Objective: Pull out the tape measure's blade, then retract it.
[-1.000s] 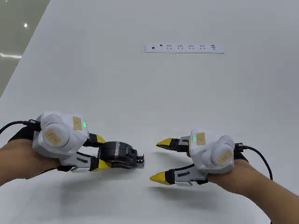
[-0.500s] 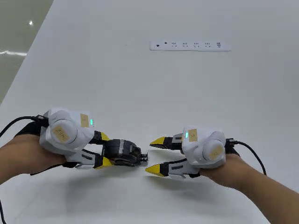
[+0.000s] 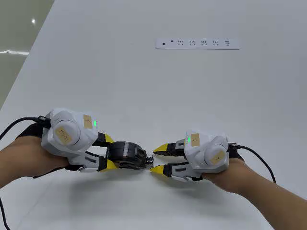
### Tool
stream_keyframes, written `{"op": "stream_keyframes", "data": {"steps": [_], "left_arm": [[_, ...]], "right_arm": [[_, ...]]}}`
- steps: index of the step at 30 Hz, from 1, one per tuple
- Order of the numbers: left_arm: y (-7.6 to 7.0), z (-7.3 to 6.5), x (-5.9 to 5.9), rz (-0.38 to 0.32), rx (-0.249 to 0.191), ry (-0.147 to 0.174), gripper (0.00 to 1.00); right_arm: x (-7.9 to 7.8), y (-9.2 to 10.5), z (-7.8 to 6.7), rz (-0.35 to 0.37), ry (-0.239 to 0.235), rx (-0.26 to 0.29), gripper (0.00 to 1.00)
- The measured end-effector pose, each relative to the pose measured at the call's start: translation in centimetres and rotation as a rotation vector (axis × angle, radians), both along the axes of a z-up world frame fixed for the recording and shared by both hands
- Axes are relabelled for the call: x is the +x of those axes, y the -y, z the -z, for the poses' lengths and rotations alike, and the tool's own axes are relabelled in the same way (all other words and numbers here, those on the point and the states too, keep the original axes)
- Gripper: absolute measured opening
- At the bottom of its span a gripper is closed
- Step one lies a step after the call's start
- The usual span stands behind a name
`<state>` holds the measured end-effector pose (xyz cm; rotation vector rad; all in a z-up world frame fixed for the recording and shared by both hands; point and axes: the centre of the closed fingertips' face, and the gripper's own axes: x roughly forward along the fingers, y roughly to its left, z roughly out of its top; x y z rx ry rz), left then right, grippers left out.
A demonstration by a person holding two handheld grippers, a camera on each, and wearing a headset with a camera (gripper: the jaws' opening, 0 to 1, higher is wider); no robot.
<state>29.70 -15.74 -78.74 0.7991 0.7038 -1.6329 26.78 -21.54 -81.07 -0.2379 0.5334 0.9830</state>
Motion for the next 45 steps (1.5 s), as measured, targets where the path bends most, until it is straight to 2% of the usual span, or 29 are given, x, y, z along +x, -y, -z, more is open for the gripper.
{"op": "stream_keyframes", "data": {"steps": [12, 21, 26, 40, 45], "left_arm": [[-0.1, 0.1, 0.2, 0.0, 0.005, -0.004, 0.28], [0.0, 0.2, 0.3, 0.001, 0.003, -0.004, 0.28], [0.0, 0.1, 0.2, 0.002, 0.003, -0.005, 0.28], [0.1, 0.1, 0.2, 0.026, 0.002, 0.009, 0.27], [0.0, 0.1, 0.1, 0.04, 0.002, 0.016, 0.27]], "right_arm": [[0.3, -0.7, 0.2, -0.017, 0.006, 0.01, 0.18], [0.4, -1.1, 0.5, -0.029, -0.008, 0.024, 0.17], [0.3, -1.2, 0.5, -0.048, 0.006, 0.017, 0.16], [0.2, -1.1, 0.5, -0.056, 0.018, -0.002, 0.12], [0.0, -1.2, 0.5, -0.058, 0.006, -0.001, 0.12]]}}
